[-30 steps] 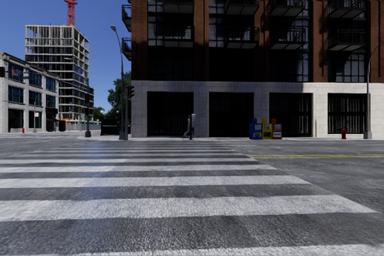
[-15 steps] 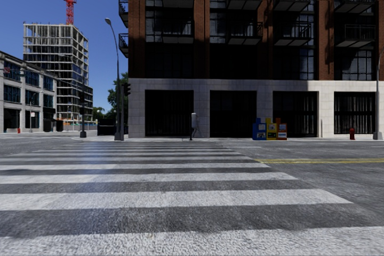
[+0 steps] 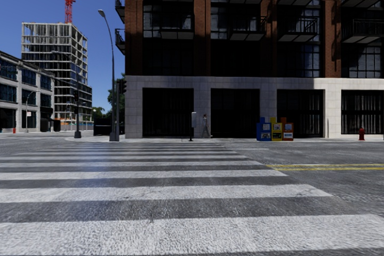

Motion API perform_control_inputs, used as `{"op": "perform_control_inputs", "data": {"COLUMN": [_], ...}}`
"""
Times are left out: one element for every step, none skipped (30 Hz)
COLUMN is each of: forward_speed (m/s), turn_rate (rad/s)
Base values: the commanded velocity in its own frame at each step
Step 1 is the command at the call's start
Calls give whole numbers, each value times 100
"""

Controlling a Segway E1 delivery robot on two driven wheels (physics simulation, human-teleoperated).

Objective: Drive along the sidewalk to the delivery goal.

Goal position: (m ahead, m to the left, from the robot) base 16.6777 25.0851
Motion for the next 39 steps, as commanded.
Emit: {"op": "perform_control_inputs", "data": {"forward_speed": [154, 154, 154, 154, 154, 154, 154, 155, 155, 155, 156, 156, 158, 162, 167, 173, 177, 177, 179, 180, 183, 184, 185, 185, 185, 186, 186, 186, 186, 186, 186, 186, 187, 187, 187, 187, 187, 187, 187], "turn_rate": [0, 0, 0, 0, 0, 0, 0, 0, 0, 0, 0, 0, 0, 0, 0, 0, 0, 0, 0, 0, 0, 0, 0, 0, 0, 0, 0, 0, 0, 0, 0, 0, 0, 0, 0, 0, 0, 0, 0]}}
